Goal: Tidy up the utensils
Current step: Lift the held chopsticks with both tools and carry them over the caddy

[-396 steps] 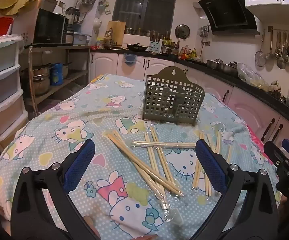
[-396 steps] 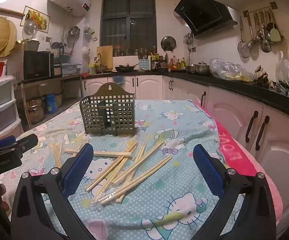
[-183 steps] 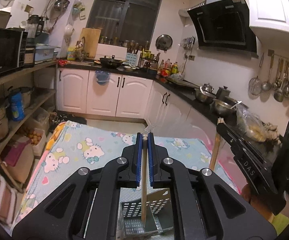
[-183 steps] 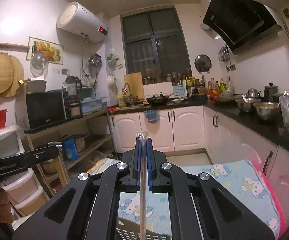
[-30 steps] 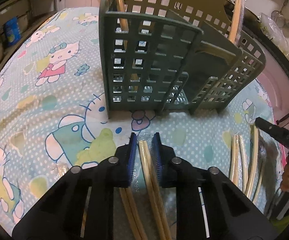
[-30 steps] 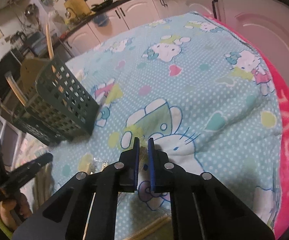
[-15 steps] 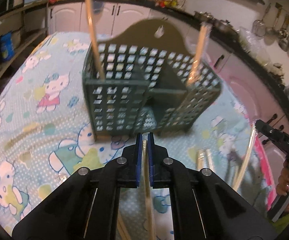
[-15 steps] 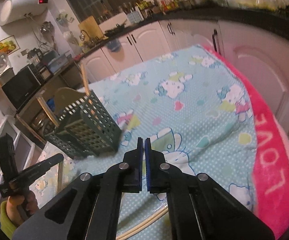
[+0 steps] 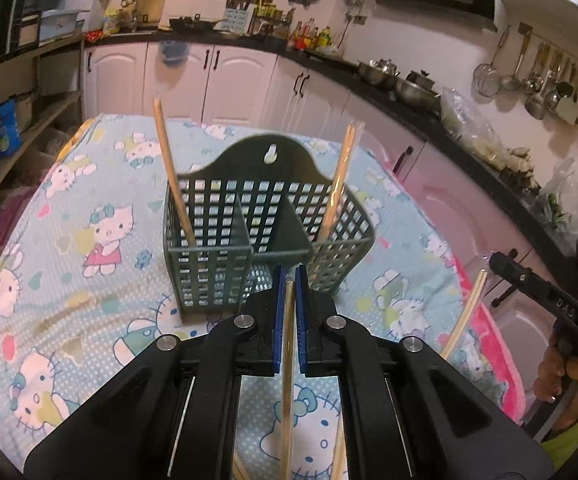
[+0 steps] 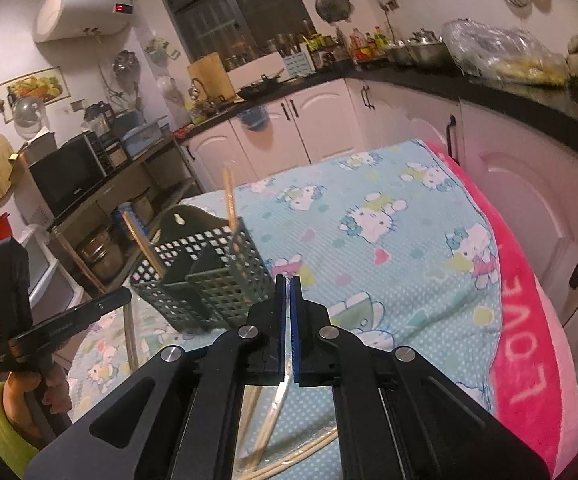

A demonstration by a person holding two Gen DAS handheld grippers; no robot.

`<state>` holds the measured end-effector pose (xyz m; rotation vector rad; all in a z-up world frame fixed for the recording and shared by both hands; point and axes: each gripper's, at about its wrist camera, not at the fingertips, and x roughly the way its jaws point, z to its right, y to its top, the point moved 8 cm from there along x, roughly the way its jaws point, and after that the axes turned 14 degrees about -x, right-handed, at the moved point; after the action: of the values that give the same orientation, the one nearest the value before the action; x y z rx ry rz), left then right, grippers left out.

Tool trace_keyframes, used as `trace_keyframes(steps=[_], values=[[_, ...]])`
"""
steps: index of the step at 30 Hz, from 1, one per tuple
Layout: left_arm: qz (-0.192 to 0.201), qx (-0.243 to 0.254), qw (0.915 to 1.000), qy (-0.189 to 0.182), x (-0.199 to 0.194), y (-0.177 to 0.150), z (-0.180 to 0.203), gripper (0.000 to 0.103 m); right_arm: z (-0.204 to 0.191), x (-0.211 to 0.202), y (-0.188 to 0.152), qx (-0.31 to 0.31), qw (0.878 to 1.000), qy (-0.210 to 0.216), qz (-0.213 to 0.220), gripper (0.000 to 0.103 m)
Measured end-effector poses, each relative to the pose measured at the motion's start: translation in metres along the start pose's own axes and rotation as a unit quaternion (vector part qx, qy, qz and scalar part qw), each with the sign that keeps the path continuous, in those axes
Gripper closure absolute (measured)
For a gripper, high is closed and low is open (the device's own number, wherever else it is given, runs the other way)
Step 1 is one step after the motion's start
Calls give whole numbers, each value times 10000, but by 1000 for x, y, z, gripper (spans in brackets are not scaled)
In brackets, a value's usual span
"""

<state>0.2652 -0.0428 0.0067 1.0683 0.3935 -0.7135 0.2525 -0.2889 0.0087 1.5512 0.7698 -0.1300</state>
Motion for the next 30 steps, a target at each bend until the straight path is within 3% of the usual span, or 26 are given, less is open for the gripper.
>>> trace_keyframes(steps=[20,30], values=[[483,77,9978,-445,-45,39,15,102,-61,-23,42,-612,9967,336,413,101],[757,133,9955,-559,-66,71,23,102,-91,-35,84,-946,9916,436,771,101]])
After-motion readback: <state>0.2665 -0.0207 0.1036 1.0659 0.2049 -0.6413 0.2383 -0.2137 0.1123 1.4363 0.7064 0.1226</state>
